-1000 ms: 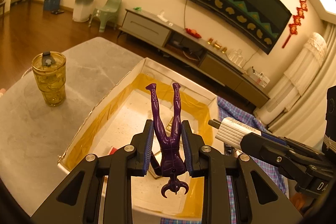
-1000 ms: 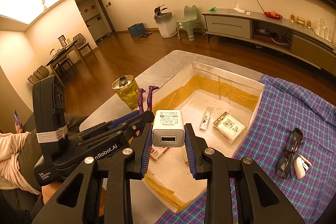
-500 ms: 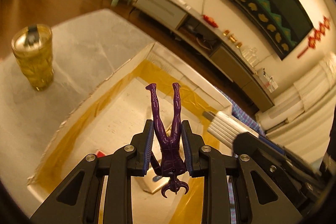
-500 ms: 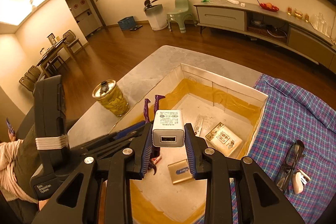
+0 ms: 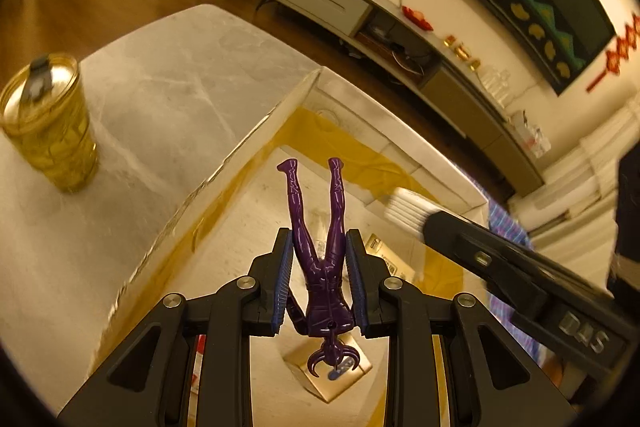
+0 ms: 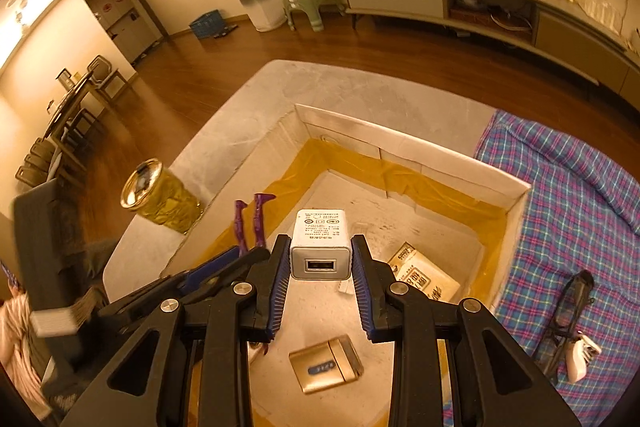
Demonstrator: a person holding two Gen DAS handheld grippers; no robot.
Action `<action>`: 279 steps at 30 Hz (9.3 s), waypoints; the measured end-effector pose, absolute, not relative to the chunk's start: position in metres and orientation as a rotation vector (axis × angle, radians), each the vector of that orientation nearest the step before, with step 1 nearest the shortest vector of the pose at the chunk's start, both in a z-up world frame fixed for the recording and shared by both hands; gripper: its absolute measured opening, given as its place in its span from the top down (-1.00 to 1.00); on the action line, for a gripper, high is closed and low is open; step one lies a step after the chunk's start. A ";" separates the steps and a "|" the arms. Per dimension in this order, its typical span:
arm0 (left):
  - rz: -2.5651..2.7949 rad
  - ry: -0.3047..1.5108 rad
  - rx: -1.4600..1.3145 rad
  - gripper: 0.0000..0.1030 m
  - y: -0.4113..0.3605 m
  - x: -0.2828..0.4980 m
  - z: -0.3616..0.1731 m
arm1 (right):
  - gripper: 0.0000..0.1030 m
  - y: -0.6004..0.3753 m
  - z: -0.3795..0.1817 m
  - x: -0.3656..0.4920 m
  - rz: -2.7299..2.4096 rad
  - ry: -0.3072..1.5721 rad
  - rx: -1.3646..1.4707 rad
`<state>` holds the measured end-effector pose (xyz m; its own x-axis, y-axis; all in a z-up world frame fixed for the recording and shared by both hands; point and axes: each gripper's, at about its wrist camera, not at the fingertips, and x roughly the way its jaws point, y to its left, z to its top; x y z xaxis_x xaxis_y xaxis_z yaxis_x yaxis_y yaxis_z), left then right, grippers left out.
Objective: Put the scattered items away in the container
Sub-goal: 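Open both tools to drop the figurine and charger into the box, then withdraw the left tool toward the green tape roll while the right tool approaches the black marker, then grasp the black marker with the right tool while the left tool lowers onto the green tape roll, then lift and carry the tape roll and black marker over the cardboard box with both tools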
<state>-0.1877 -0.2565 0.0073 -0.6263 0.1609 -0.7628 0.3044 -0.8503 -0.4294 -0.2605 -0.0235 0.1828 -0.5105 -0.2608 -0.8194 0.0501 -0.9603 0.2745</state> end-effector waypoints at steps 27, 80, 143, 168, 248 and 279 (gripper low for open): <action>-2.531 0.872 1.382 0.12 -0.271 -0.206 -0.004 | 0.27 -0.009 0.146 -0.314 -2.563 -0.514 1.626; -3.205 0.424 0.677 0.10 -0.111 -0.001 0.058 | 0.09 0.063 0.214 -0.006 -2.458 -0.345 1.003; -3.182 -0.030 1.482 -0.09 0.045 -0.022 -0.075 | 0.11 0.183 0.081 0.038 -2.668 0.182 1.584; -3.142 -0.234 1.458 -0.16 0.060 -0.030 -0.081 | 0.49 0.154 0.062 0.011 -2.549 0.110 1.675; -2.886 -0.022 1.413 0.04 -0.011 -0.085 -0.088 | 0.72 0.145 0.075 0.022 -2.501 -0.077 1.583; -2.922 0.319 1.399 0.02 -0.056 -0.064 -0.048 | 0.72 0.144 0.065 0.013 -2.518 -0.138 1.588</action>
<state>-0.0635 -0.0561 -0.0485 -0.6256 0.1859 -0.7577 -0.0178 -0.9744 -0.2243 0.0125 0.1435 0.0653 -0.4227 -0.1850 -0.8872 0.0867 -0.9827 0.1636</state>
